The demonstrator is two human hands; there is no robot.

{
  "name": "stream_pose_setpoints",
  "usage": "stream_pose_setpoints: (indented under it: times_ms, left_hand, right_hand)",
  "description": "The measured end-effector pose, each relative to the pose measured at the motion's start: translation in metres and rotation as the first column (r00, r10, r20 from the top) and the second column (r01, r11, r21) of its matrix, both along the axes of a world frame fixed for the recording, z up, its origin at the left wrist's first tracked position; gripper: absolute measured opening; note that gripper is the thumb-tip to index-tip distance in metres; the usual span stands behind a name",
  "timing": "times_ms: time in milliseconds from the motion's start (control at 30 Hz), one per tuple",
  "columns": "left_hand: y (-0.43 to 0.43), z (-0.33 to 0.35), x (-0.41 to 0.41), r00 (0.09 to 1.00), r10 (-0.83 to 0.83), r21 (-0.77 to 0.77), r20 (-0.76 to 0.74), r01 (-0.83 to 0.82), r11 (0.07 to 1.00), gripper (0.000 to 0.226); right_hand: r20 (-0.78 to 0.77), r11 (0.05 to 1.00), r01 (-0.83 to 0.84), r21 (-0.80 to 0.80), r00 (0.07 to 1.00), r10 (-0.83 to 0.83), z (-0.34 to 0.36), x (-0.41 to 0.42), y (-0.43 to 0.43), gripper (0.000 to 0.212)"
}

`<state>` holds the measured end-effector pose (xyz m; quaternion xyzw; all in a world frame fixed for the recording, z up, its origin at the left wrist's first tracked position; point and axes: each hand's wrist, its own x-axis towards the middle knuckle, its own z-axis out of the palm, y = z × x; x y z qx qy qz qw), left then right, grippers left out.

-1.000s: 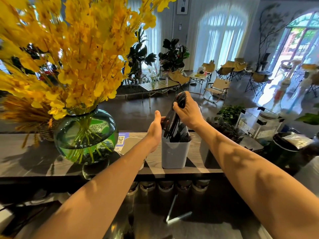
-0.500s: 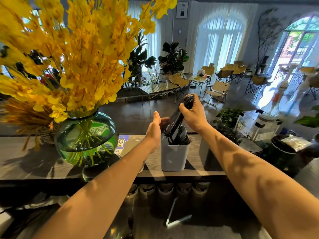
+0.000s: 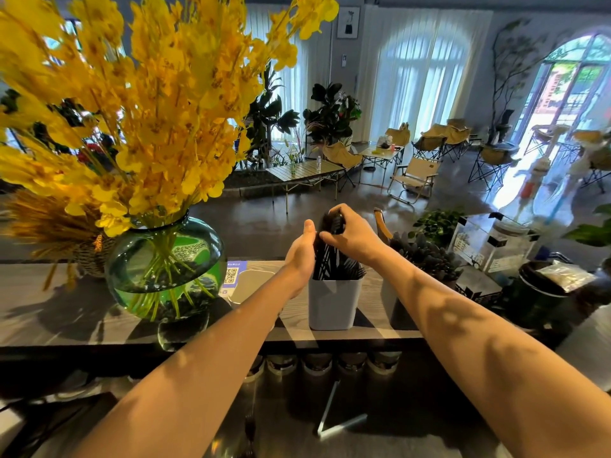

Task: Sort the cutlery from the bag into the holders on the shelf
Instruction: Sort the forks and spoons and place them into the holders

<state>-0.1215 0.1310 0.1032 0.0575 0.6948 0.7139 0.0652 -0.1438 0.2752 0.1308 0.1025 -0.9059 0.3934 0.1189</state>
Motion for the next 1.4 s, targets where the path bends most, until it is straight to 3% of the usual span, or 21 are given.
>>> stream_pose_setpoints:
  times_ms: [267, 500, 667, 867, 1033, 1233, 1400]
  left_hand:
    - [-0.002, -0.004, -0.003, 0.990, 0.077, -0.143, -0.120, -0.094, 0.985, 0.030]
    - [-0.003, -0.010, -0.009, 0.950, 0.021, -0.453, -0.311, -0.168, 0.875, 0.044]
    - [-0.004, -0.016, -0.009, 0.953, -0.171, -0.637, -0.248, -0.028, 0.770, 0.060]
    - [-0.004, -0.020, -0.007, 0.956, -0.201, -0.666, -0.215, 0.007, 0.746, 0.061]
    - [-0.007, -0.014, -0.006, 0.972, -0.161, -0.608, -0.172, 0.024, 0.793, 0.060]
    - [-0.013, -0.028, -0.004, 0.962, -0.177, -0.622, -0.207, 0.011, 0.783, 0.058]
    - [-0.016, -0.039, -0.003, 0.958, -0.184, -0.643, -0.221, -0.001, 0.766, 0.056]
  right_hand:
    - [0.148, 0.993, -0.106, 0.056, 0.984, 0.097, -0.007, 0.005, 0.006, 0.056]
    - [0.125, 0.996, -0.066, 0.063, 0.990, 0.058, -0.001, 0.010, 0.018, 0.028]
    - [0.174, 0.982, -0.032, 0.186, 0.985, -0.001, -0.007, 0.013, 0.019, 0.042]
    - [0.211, 0.900, -0.076, 0.429, 0.977, -0.018, -0.011, 0.021, 0.007, 0.055]
    - [0.167, 0.941, -0.012, 0.337, 0.985, -0.047, -0.011, 0.026, 0.004, 0.046]
    - [0.129, 0.976, 0.008, 0.220, 0.991, -0.037, -0.016, 0.032, 0.009, 0.045]
    - [0.047, 0.977, 0.037, 0.210, 0.998, -0.048, -0.025, 0.032, 0.015, 0.047]
